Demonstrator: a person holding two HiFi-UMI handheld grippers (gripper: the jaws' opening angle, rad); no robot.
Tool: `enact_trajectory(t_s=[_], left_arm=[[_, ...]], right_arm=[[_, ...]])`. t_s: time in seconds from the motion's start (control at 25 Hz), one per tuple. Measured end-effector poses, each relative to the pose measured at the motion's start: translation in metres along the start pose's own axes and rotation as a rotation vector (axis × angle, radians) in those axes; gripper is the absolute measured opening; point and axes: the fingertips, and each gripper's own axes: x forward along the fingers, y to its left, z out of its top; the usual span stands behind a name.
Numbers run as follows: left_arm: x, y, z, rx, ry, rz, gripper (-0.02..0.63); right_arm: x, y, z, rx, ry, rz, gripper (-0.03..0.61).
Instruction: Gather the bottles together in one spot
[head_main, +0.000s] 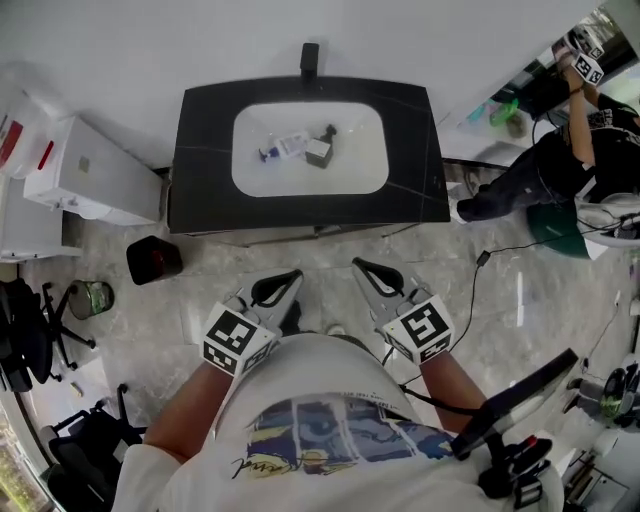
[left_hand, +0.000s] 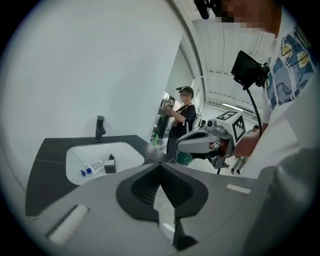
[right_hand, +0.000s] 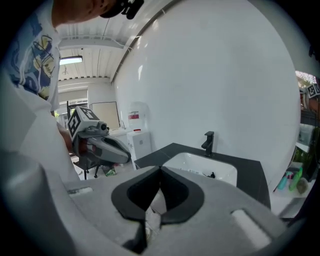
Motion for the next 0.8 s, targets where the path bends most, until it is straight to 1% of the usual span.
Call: enact_trajectory(t_s=[0.08,0.2,0.36,0.48,0.64,0.8], left_arm=[[-0.003,0.018,0.012,0.018,-0.007,-0.012,0.003],[-0.004,0.046,0.027,0.04,-0.024,-0.023,0.005],[0.001,0.074,0.036,0.016,-0.05,-0.054,0.04],[0.013,0.089,0.038,0.004,-0.058,-0.051,0.041],[0.038,0.108,0.045,0.006,-0.029,-0.043,0.038],[0.072,0.127,0.051,0.019,0.02,-0.016,0.031]], right_arm=[[0.014,-0.002,0.013,0.0,0.0,-0.01,0.005],[0.033,-0.006,0.025,-0.001,0.023,-0.034,0.035],[0.053,-0.007,0.036,-0.007,0.038,-0.064,0.057],[0.059,-0.014,0.036,-0.001,0.057,-0.083,0.061],[0.065,-0.036,0.038,0.023,0.064,-0.102,0.061],[0.076,-0.06,0.036,0.039,0.06,-0.081,0.061]])
